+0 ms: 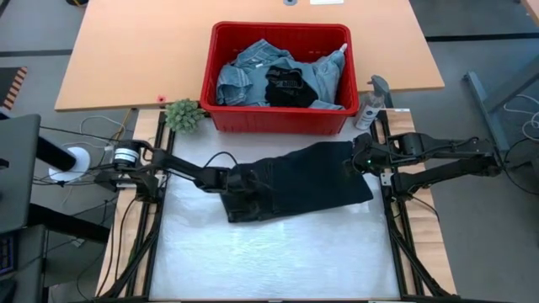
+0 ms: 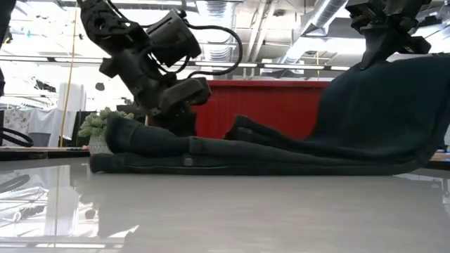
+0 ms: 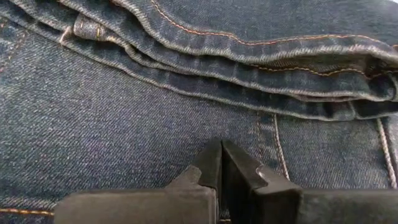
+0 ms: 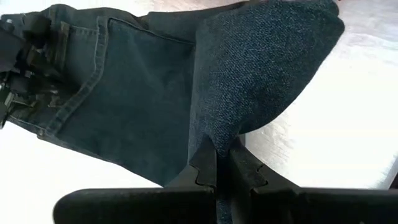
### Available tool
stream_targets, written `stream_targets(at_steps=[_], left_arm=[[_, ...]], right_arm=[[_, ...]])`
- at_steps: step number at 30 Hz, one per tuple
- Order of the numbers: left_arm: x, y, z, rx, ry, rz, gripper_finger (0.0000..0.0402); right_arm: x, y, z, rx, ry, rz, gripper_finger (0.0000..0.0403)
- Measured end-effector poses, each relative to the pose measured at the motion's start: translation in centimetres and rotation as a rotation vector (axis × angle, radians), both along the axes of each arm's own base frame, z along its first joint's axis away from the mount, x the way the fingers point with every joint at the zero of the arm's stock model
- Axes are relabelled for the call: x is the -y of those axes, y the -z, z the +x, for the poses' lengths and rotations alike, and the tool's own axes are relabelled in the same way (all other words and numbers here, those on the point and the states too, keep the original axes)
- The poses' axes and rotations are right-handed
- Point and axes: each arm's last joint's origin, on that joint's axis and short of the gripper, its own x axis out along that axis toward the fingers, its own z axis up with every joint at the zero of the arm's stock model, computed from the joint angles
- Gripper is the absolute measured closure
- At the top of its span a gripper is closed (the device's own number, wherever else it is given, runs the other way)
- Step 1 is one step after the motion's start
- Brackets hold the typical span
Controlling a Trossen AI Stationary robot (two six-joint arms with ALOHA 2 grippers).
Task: Fold Laundry from Bin
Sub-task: Fold the black pants
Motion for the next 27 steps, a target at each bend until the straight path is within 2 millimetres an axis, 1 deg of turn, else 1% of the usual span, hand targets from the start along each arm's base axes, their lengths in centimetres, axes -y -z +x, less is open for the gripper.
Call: stream_targets(at_steps=[4, 8, 11, 13, 17, 19, 21, 27], left_arm=[[-0.1, 0.2, 1.3, 0.019, 0.006, -0.004, 0.0401], [-0.2, -0.3, 2.6, 0.039, 0.031, 0.016, 0.0401], [-0.2, -0.7, 3.5, 0.059, 0.045, 0.037, 0.0401], [-0.2, -0.6, 4.1, 0.062, 0.044, 0.036, 0.0401], [-0.2, -0.3, 4.5, 0.079, 0.044, 0.036, 0.0401], [-0.2, -0.2, 4.6, 0.088, 0.042, 0.035, 0.0401], [-0.2, 0.0, 4.8, 0.099, 0.037, 0.034, 0.0401], [-0.2, 0.1, 5.2, 0.142, 0.022, 0.024, 0.0401]], right_arm=[[0.0, 0.0, 0.0, 0.001, -0.003, 0.004, 0.0369], [-0.1, -0.4, 0.2, 0.034, -0.017, 0.021, 0.0369], [-0.1, -1.6, 0.6, 0.107, -0.035, 0.009, 0.0369], [-0.1, -2.7, 0.9, 0.171, -0.047, -0.002, 0.0369], [0.0, -4.5, 1.5, 0.274, -0.074, -0.028, 0.0369], [0.0, -5.0, 2.2, 0.308, -0.087, -0.041, 0.0369], [0.0, -4.9, 3.1, 0.322, -0.094, -0.047, 0.0369], [-0.1, -3.6, 6.7, 0.309, -0.142, -0.031, 0.0369]])
